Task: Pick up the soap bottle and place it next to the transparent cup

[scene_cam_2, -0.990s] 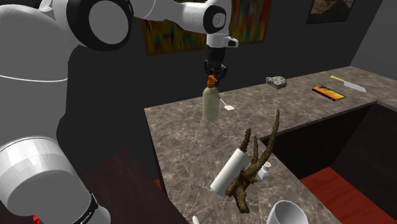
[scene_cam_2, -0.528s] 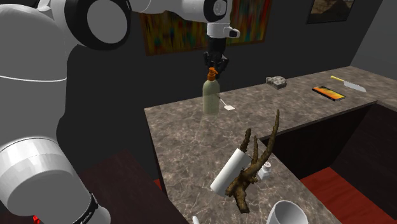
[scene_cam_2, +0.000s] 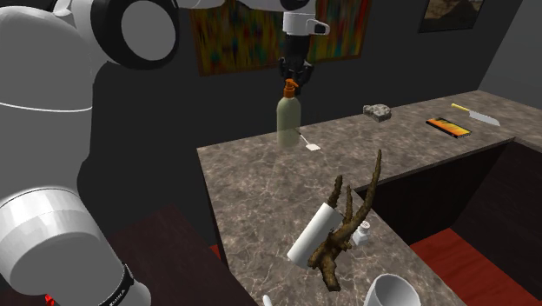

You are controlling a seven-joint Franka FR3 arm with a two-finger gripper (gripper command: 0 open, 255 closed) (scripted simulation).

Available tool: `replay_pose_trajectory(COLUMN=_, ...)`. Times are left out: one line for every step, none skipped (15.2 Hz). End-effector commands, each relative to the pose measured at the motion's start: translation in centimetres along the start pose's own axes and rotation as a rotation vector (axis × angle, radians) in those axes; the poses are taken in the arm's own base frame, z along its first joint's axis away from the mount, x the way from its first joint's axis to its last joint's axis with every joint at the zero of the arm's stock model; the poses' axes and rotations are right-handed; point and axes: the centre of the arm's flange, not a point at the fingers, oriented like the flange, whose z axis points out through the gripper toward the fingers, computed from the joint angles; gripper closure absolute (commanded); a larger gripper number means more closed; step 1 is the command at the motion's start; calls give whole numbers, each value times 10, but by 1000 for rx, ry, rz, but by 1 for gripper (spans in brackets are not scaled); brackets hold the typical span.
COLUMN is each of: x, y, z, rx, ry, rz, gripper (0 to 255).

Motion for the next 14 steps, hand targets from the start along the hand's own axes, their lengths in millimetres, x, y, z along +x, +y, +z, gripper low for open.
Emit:
replay_pose_trajectory(x=0, y=-1, z=-10, rx=0, ry=0, rz=0, gripper=255)
replay_pose_trajectory(x=-1, y=-1, z=-16, rx=0, ry=0, rz=0, gripper=255)
replay_pose_trajectory(x=-1, y=-1, z=-21, rx=0, ry=0, rz=0, gripper=255)
replay_pose_trajectory(x=-1, y=-1, z=-26, rx=0, ry=0, rz=0, gripper=255)
replay_pose_trajectory(x=-2, y=-1, z=-31, rx=0, ry=0, rz=0, gripper=255)
replay_pose_trajectory(x=-2, y=-1, z=-33, rx=0, ry=0, rz=0, gripper=255)
replay_pose_trajectory(x=-9, y=10, z=-33, rx=0, ry=0, rz=0, gripper=255)
replay_pose_trajectory(x=-16, y=21, z=-32, rx=0, ry=0, rz=0, gripper=255)
replay_pose_trajectory(x=-23, y=33, z=-32, rx=0, ry=0, rz=0, gripper=255)
replay_pose_trajectory(x=-30, y=44, z=-32, rx=0, ry=0, rz=0, gripper=255)
replay_pose_trajectory(x=-38, y=55, z=-31, rx=0, ry=0, rz=0, gripper=255)
replay_pose_trajectory(x=-45, y=66, z=-31, rx=0, ry=0, rz=0, gripper=255)
replay_pose_trajectory(x=-52, y=77, z=-30, rx=0, ry=0, rz=0, gripper=255)
replay_pose_trajectory(x=-59, y=88, z=-30, rx=0, ry=0, rz=0, gripper=255)
